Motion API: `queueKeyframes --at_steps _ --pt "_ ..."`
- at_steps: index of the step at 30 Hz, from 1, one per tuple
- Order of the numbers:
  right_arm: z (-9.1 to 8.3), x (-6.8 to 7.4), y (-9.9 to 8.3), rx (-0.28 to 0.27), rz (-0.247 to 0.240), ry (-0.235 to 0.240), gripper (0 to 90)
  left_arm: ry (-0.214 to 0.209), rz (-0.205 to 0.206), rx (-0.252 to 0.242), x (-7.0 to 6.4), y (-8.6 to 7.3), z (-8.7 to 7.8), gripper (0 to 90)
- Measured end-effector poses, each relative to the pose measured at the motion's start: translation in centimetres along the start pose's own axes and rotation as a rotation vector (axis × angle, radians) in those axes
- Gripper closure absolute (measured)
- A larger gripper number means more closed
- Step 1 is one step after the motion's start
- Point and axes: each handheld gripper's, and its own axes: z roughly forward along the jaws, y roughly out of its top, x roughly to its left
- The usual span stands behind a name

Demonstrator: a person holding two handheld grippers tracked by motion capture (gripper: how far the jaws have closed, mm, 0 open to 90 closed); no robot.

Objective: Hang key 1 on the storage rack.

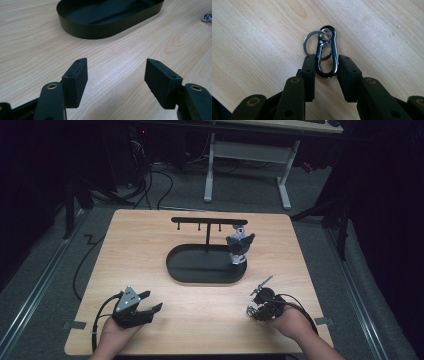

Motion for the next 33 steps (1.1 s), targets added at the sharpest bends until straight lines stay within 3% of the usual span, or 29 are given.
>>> queueKeyframes --at_steps 5,9,15,17,20,21,22,23,27,30,31,33 --pt "-0.2 -0.5 -0.2 -0.014 0.040 0.070 66.5 -0.003 0.000 0.003 -0.1 0.0 0.0 35.9" --pt "-0.2 -1.0 -0.6 -0.024 0.072 0.106 69.7 -0.003 0.000 0.004 -0.1 0.0 0.1 35.9" --pt "-0.2 -0.8 -0.5 -0.032 0.068 0.100 74.2 -0.003 0.001 0.006 -0.1 0.0 0.1 35.9" --pt "0.0 -0.6 -0.5 -0.032 0.023 0.096 77.6 -0.003 0.002 0.005 -0.1 0.0 0.1 35.9" --pt "-0.2 -0.3 -0.4 -0.028 0.030 0.090 80.7 -0.003 0.001 0.007 0.0 0.0 0.1 35.8" --pt "-0.3 -0.2 -0.4 -0.031 0.012 0.087 82.8 -0.004 0.002 0.008 0.0 0.0 0.1 35.8" --pt "-0.5 0.1 -0.4 -0.019 0.041 0.084 84.7 -0.004 0.003 0.007 -0.1 0.0 0.1 35.9" --pt "-0.5 0.0 -0.4 -0.032 0.003 0.061 85.1 -0.004 0.004 0.010 0.0 0.0 0.1 35.9" --pt "-0.8 -0.1 -0.5 -0.048 -0.012 0.038 85.0 -0.005 0.004 0.013 0.0 0.0 0.1 35.8" --pt "-1.0 -0.1 -0.6 -0.036 0.010 0.017 84.9 -0.005 0.003 0.012 -0.1 0.0 0.2 35.8" --pt "-1.1 0.2 -0.6 -0.024 0.039 0.016 84.9 -0.008 0.003 0.015 -0.1 0.0 0.2 35.8" --pt "-1.0 0.0 -0.4 -0.036 -0.013 0.017 84.7 -0.007 0.002 0.015 -0.1 0.0 0.2 35.8"
